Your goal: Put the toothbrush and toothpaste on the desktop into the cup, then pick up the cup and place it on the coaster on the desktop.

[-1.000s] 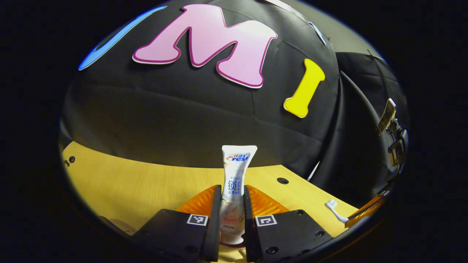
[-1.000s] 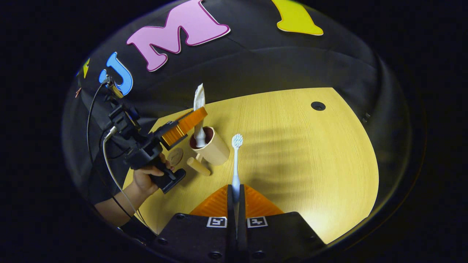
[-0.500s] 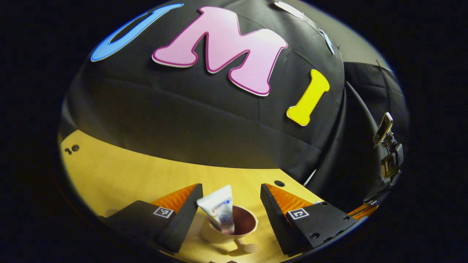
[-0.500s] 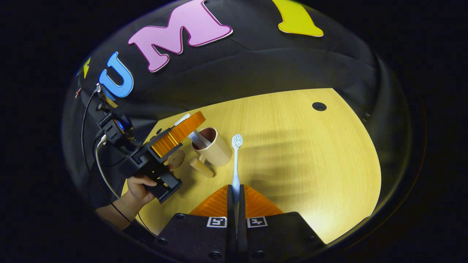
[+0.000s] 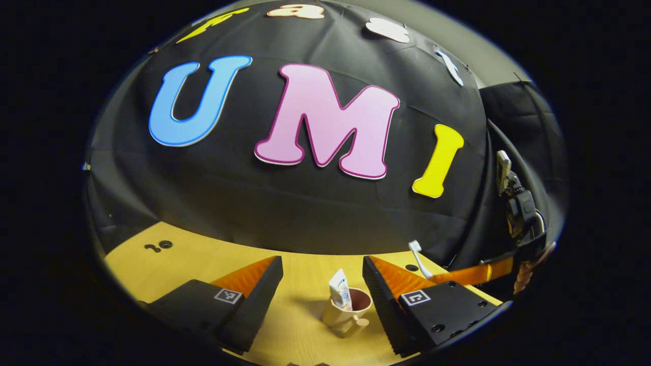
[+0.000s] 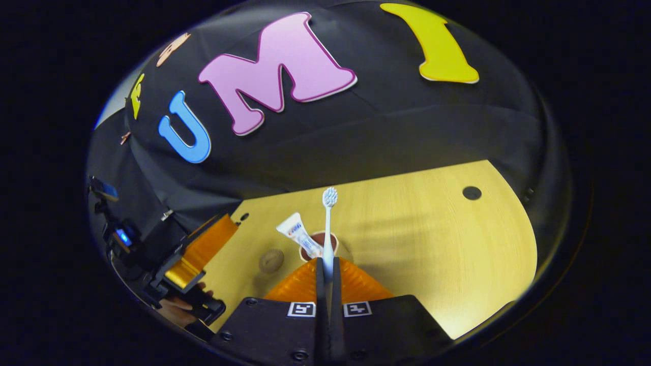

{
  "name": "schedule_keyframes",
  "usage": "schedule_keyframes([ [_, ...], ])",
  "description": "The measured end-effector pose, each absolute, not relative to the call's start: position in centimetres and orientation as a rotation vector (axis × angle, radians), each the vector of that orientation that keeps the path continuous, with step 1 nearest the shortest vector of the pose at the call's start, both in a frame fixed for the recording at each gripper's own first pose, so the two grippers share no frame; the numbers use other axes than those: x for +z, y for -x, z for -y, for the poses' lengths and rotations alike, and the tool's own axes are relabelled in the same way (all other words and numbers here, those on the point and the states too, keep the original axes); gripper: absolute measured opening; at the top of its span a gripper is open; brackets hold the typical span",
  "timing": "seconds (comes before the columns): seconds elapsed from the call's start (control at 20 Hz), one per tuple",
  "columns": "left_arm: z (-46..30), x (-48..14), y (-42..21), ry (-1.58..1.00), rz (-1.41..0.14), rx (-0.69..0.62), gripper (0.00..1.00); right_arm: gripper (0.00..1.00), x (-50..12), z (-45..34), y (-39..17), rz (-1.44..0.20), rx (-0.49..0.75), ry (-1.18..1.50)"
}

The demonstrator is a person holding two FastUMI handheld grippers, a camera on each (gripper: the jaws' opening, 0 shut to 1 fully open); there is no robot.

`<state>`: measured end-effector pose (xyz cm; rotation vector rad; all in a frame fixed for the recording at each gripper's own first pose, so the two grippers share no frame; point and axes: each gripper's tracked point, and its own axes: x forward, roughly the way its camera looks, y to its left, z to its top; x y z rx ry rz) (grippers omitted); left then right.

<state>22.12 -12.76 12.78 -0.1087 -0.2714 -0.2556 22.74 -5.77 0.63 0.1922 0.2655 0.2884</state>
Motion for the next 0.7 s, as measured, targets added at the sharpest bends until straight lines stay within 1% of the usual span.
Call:
schedule_keyframes([
  [0.15, 11.9, 12.5, -19.6, 0.153, 0.267, -0.241, 0.97, 0.05, 2.4, 4.7, -25.6, -0.181, 0.304, -0.18],
  [0.3, 10.4, 10.9, -18.3, 0.204, 0.242, -0.214, 0.97, 0.05, 3.4, 3.6, -28.1, -0.109, 0.323, -0.225],
  [0.45, 8.7, 8.8, -17.9, 0.224, 0.205, -0.171, 0.98, 0.05, 3.7, 2.9, -30.4, -0.046, 0.326, -0.228],
  [0.55, 7.7, 7.7, -17.7, 0.209, 0.201, -0.145, 0.98, 0.05, 3.1, 2.8, -31.8, -0.031, 0.32, -0.223],
  [0.7, 7.0, 6.2, -18.2, 0.202, 0.188, -0.137, 0.97, 0.05, 2.4, 2.6, -33.8, -0.002, 0.31, -0.209],
])
